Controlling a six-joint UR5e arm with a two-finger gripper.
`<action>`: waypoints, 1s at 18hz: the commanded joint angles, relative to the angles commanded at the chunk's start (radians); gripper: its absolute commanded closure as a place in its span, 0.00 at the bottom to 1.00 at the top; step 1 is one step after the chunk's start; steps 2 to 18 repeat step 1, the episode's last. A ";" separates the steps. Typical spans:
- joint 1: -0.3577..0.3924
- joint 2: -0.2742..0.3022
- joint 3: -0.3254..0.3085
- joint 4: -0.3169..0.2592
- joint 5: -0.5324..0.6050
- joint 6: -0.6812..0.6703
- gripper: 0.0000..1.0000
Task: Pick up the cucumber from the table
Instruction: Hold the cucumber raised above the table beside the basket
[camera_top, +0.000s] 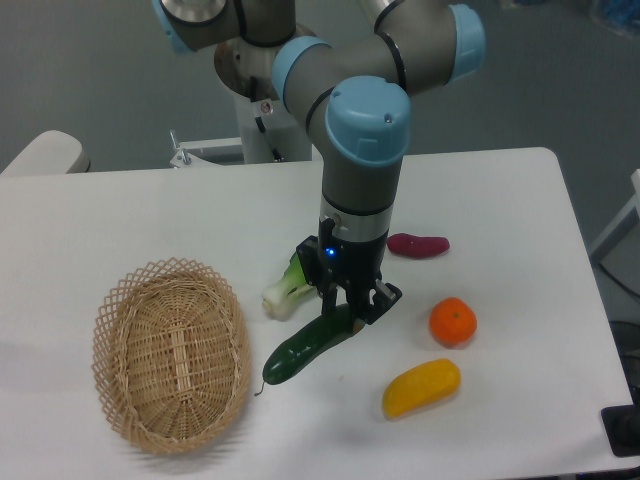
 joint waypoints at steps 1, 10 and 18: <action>0.000 0.000 0.000 0.000 0.000 0.000 0.80; 0.000 0.000 0.000 0.000 0.000 0.000 0.80; 0.000 0.000 0.000 0.000 0.000 0.000 0.80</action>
